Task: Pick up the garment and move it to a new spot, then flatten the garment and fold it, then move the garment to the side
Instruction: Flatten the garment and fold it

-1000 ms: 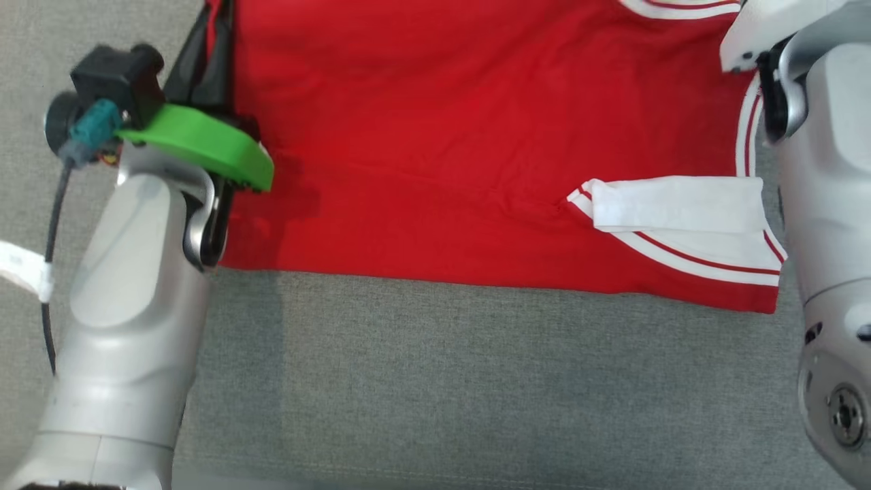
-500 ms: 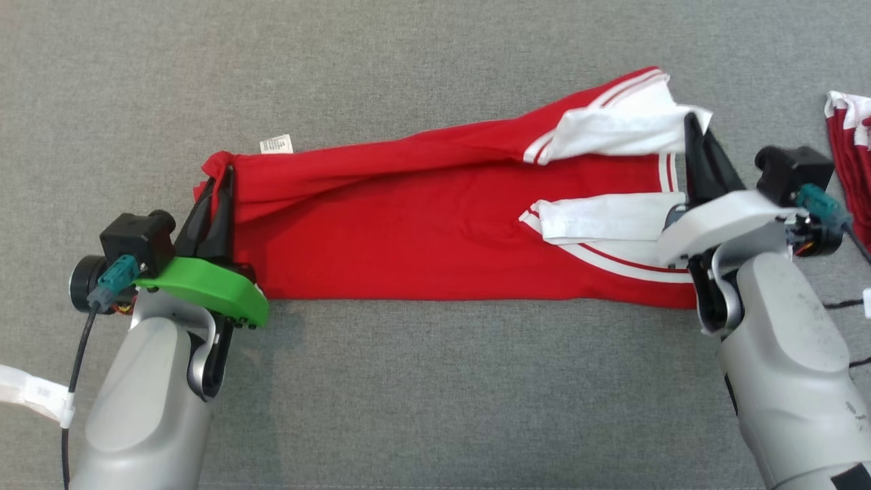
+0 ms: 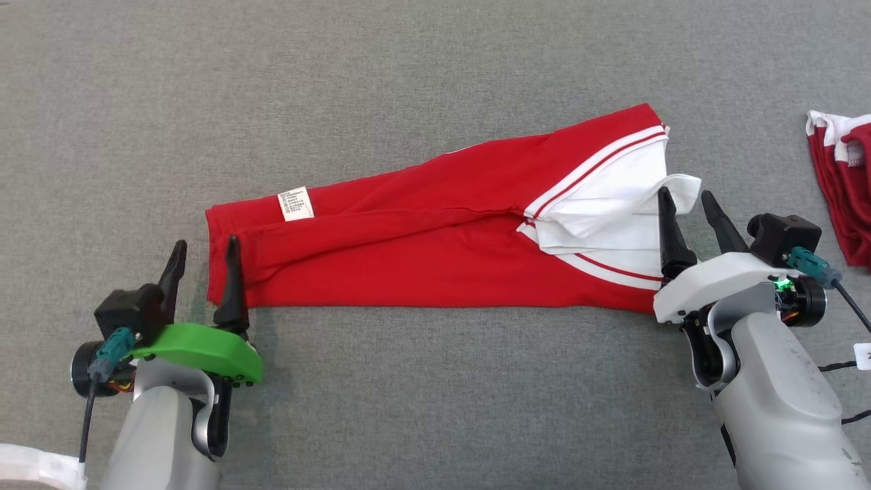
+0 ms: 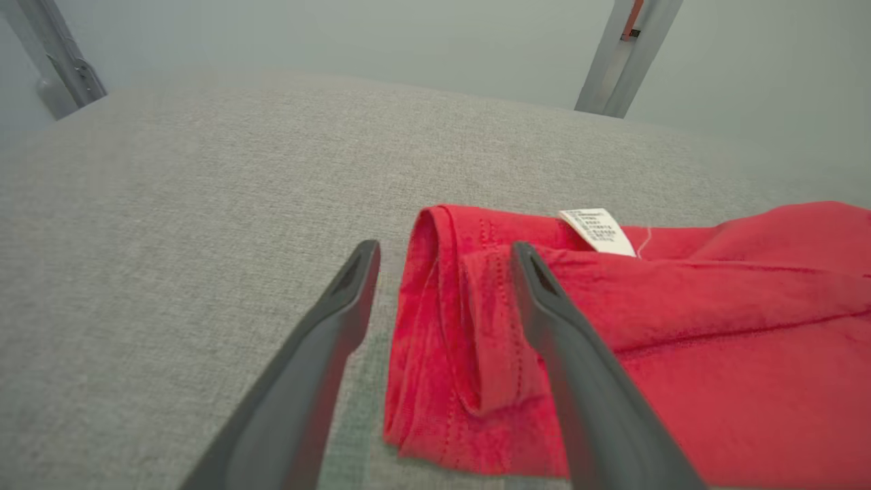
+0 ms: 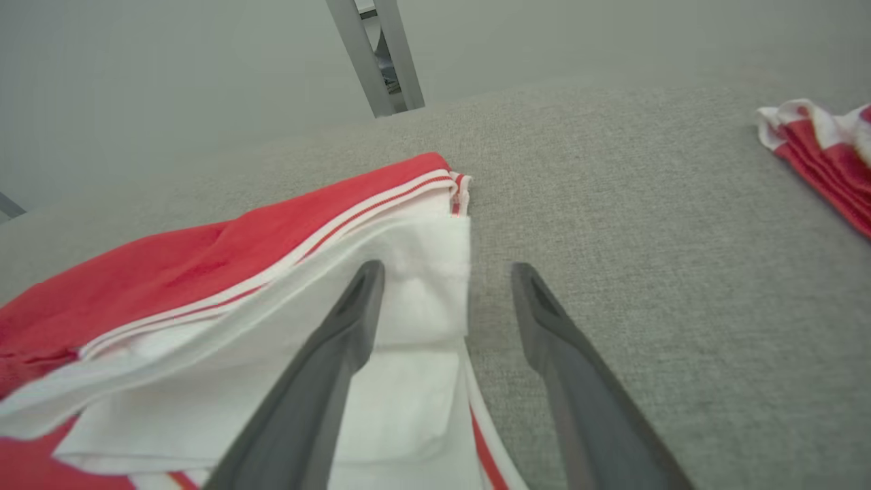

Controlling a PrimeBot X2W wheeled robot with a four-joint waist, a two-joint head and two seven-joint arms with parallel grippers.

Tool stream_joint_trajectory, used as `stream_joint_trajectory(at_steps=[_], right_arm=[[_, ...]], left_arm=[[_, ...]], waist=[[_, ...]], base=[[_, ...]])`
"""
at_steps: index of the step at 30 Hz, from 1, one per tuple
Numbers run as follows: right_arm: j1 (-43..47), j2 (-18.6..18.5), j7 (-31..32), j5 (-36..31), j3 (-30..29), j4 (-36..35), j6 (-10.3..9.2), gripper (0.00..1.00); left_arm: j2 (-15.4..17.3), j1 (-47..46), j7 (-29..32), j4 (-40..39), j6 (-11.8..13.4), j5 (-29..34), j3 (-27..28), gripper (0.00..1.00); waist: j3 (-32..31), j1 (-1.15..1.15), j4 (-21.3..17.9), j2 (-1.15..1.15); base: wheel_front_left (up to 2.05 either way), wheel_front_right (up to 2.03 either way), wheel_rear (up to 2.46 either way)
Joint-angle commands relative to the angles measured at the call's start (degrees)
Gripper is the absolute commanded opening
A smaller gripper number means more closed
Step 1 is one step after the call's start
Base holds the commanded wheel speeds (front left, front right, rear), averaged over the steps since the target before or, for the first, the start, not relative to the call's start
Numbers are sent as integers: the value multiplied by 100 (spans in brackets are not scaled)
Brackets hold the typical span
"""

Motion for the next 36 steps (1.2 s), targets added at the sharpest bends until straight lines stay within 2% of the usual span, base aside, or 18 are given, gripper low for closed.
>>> stream_joint_trajectory(at_steps=[1,9,13,14,15,18,21,25,30,33,36], right_arm=[[64,12,7,42,0,88,-10,100],[-36,64,211,195,-12,844,-8,100],[-30,246,427,477,494,1002,17,99],[-12,270,482,549,632,1009,25,53],[10,278,491,630,772,1014,25,0],[66,201,467,809,1011,1038,23,0],[32,-41,236,915,966,1053,-6,0],[-89,-282,26,902,639,992,-12,0],[-90,-413,-17,714,244,668,-11,0],[1,-385,-16,529,177,307,-11,0],[9,-208,-17,445,424,-76,-5,0]], left_arm=[[-54,150,1,-24,2,151,50,100],[-258,451,1,-352,-16,96,507,100],[-277,579,0,-444,-23,-32,574,100],[-275,602,1,-456,-24,-63,572,100],[-275,631,1,-465,-24,-89,573,100],[-277,700,1,-461,-26,-126,579,100],[-277,738,1,-468,-26,-140,543,100],[-276,818,1,-463,-27,-118,448,100],[-274,929,1,-447,-25,-121,320,100],[-273,992,0,-433,-24,-172,230,100],[-273,1047,1,-414,0,-233,155,100]], waist=[[-19,0,65,0],[28,0,393,0],[37,0,486,0],[31,0,494,0],[21,0,499,0],[-31,0,493,0],[-117,0,454,0],[-291,0,345,0],[-528,0,180,0],[-642,0,131,0],[-692,0,135,0]], base=[[0,0,0],[0,0,0],[0,0,0],[0,0,0],[0,0,0],[0,0,0],[0,0,0],[0,0,0],[0,0,0],[0,0,0],[0,0,0]])
